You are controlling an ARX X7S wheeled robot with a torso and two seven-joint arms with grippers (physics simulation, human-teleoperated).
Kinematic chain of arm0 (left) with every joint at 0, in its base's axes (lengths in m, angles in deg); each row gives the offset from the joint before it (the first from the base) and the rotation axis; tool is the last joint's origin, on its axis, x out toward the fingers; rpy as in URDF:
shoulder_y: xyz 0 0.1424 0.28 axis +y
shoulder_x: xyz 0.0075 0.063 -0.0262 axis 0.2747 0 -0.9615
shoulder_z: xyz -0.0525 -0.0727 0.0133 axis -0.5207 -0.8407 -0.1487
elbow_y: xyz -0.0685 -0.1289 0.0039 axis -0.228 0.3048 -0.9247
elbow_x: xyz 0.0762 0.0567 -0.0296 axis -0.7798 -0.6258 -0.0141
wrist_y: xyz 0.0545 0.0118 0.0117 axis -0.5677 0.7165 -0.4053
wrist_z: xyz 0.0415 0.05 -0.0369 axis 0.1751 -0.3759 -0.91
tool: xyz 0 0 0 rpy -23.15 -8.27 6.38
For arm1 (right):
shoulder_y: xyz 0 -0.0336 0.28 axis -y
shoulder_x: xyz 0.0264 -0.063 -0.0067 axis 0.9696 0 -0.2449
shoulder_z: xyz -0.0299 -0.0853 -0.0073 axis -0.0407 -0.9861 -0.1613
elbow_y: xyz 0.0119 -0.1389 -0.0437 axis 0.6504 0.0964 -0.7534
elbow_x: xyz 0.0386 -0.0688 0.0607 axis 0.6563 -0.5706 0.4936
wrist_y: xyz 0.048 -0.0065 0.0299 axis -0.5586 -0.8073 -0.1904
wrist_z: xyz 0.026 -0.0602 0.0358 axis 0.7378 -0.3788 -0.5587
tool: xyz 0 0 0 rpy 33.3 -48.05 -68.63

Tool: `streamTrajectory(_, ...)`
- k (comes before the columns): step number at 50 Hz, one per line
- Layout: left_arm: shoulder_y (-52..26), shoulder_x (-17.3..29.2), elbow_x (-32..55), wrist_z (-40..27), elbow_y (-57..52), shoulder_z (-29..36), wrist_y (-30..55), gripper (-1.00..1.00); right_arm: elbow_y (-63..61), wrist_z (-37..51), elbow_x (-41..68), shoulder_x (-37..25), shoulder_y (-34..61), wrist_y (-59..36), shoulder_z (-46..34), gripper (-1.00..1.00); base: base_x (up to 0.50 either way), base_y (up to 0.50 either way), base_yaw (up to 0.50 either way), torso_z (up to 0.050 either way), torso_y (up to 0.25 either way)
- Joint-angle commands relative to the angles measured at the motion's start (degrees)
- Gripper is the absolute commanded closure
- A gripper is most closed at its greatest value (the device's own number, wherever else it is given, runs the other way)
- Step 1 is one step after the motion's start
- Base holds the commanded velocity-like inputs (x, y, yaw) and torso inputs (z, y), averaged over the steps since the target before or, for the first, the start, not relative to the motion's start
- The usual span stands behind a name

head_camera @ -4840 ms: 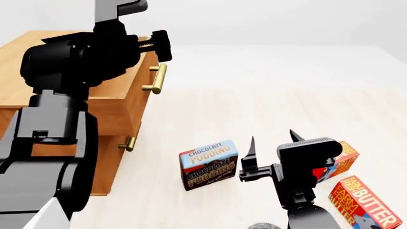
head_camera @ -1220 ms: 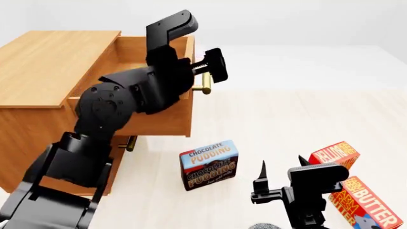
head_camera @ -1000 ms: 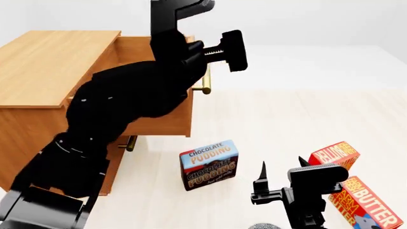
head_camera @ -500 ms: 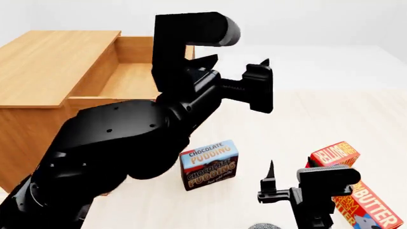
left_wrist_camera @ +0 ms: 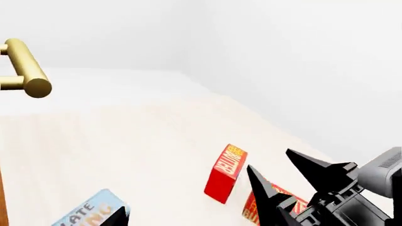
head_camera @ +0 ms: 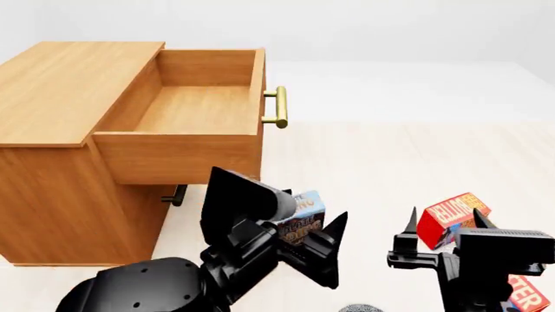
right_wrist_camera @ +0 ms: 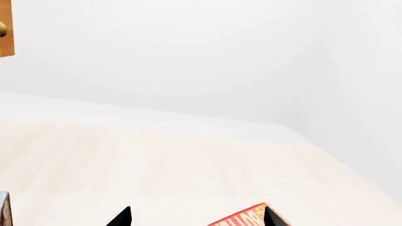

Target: Put the bowl in the top drawer of the cabinet.

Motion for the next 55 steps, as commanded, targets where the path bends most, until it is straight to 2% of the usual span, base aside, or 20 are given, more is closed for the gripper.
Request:
streamTrajectory(1, 9.1, 2.7, -4.0, 8.7, 3.1, 2.1, -3.5, -1.00, -2.7, 1.2, 0.5, -0.7, -1.3, -0.7, 2.5, -1.00, 0.00, 0.00, 0.00, 0.000, 0.000)
streamTrajectory(13, 12.2, 1.1, -9.5, 15.5, 11.4, 6.4, -4.4, -1.00, -3.0, 1.3, 0.9, -1.0, -3.7, 1.1, 4.3, -1.00, 0.00, 0.00, 0.00, 0.000, 0.000)
streamTrajectory(28, 15.6, -1.5, -15.1, 18.6, 17.5, 12.5, -4.3, -1.00, 0.7, 2.2, -0.7, 0.3, -0.6, 1.9, 1.3, -1.00, 0.00, 0.00, 0.00, 0.000, 0.000)
streamTrajectory(55, 15.5, -6.1, -16.9, 21.0, 27.4, 16.1, -2.8, -1.00, 3.1, 1.7, -0.4, 0.3, 0.3, 3.7, 0.5, -1.00, 0.00, 0.00, 0.00, 0.000, 0.000)
